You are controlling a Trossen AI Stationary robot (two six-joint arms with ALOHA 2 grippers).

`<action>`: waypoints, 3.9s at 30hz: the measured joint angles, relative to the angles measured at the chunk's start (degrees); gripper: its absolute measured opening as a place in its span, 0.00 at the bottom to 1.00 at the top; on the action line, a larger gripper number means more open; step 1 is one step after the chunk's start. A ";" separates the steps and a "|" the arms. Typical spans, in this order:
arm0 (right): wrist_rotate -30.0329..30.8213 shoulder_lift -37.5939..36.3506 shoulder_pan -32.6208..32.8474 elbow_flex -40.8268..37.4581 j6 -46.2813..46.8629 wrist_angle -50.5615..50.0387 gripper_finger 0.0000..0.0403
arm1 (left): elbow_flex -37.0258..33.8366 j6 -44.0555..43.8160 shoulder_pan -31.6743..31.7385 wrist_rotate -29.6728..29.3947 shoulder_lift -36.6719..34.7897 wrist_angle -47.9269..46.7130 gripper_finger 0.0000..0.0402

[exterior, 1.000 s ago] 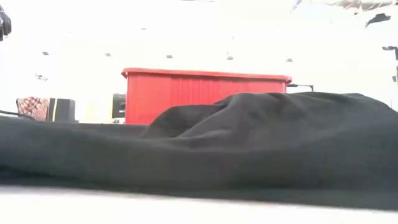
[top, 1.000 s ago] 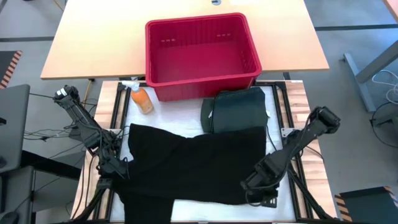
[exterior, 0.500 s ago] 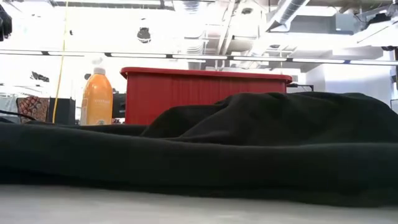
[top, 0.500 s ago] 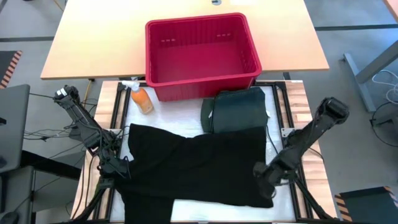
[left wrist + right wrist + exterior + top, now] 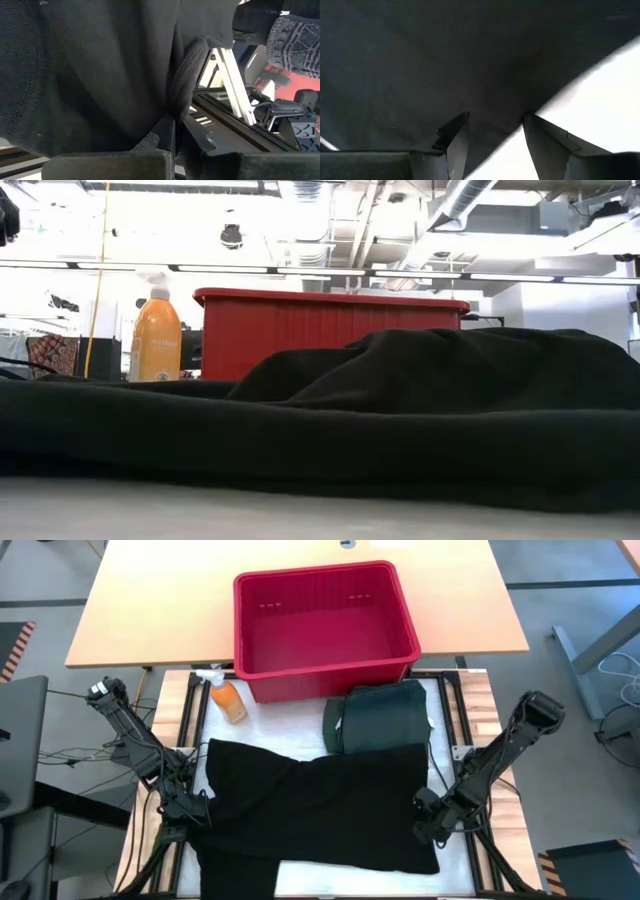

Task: Fold Laundry from Bin
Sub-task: Fold the black shirt from the red laundry bin

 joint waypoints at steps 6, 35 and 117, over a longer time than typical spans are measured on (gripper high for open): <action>-2.57 7.81 -0.24 0.42 0.85 4.59 0.52 | 0.00 0.26 0.00 -1.70 0.00 0.00 0.00; 12.61 -23.22 -10.84 27.68 -27.35 -28.83 0.05 | 20.43 18.07 0.35 -38.30 -14.70 -6.75 0.00; 43.70 -14.12 14.44 53.72 -67.92 -1.36 0.05 | 70.74 74.02 -8.62 -38.42 24.82 7.07 0.00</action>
